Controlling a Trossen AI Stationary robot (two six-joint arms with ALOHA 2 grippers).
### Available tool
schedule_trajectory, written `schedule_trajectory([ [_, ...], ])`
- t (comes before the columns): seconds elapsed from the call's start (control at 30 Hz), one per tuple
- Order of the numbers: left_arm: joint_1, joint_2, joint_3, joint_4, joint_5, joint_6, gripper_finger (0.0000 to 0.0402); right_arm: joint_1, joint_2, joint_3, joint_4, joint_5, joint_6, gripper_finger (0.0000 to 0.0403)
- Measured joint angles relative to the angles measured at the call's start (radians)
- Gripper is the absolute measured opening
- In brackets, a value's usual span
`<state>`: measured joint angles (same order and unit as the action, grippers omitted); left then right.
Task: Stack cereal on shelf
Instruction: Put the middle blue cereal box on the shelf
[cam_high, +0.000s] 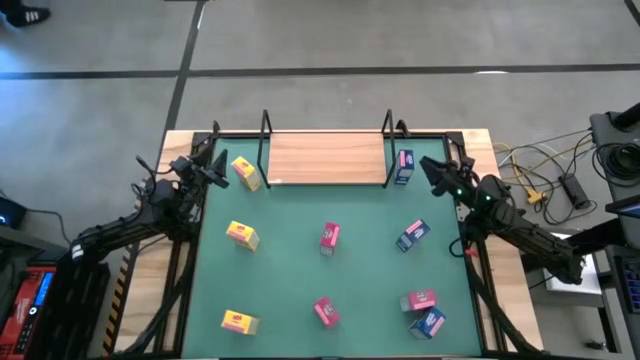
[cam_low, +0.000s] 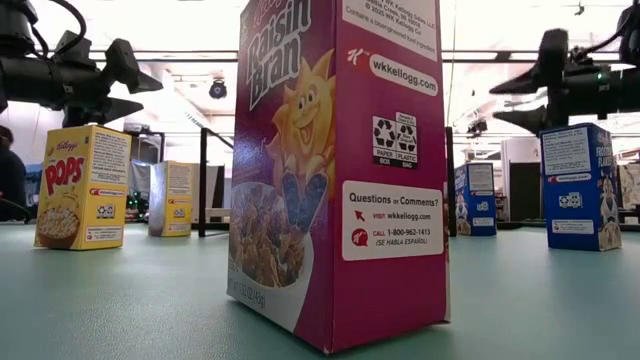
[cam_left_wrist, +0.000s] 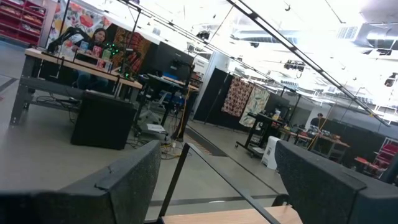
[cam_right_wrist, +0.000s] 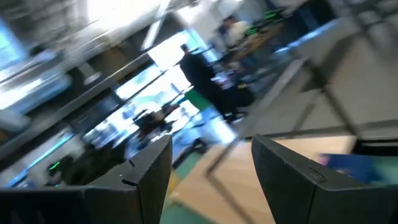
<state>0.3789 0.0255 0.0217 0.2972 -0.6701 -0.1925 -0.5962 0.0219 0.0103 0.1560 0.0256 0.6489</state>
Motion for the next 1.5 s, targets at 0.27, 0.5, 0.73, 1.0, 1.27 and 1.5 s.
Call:
schedule_trajectory([
  [0.27, 0.0, 0.0, 0.0, 0.0, 0.0, 0.0, 0.0299, 0.0, 0.015, 0.059, -0.055, -0.226, -0.018, 0.0208],
  [0.5, 0.0, 0.0, 0.0, 0.0, 0.0, 0.0, 0.0299, 0.0, 0.074, 0.22, -0.28, -0.349, -0.176, 0.0208],
  [0.73, 0.0, 0.0, 0.0, 0.0, 0.0, 0.0, 0.0299, 0.001, 0.176, 0.428, -0.643, -0.383, -0.365, 0.0208],
  [1.0, 0.0, 0.0, 0.0, 0.0, 0.0, 0.0, 0.0299, 0.001, 0.318, 0.567, -0.74, -0.633, -0.486, 0.0208],
  [1.27, 0.0, 0.0, 0.0, 0.0, 0.0, 0.0, 0.0299, 0.003, 0.471, 0.711, -0.911, -0.655, -0.569, 0.0208],
  [1.5, 0.0, 0.0, 0.0, 0.0, 0.0, 0.0, 0.0299, 0.005, 0.578, 0.823, -1.028, -0.655, -0.613, 0.0208],
])
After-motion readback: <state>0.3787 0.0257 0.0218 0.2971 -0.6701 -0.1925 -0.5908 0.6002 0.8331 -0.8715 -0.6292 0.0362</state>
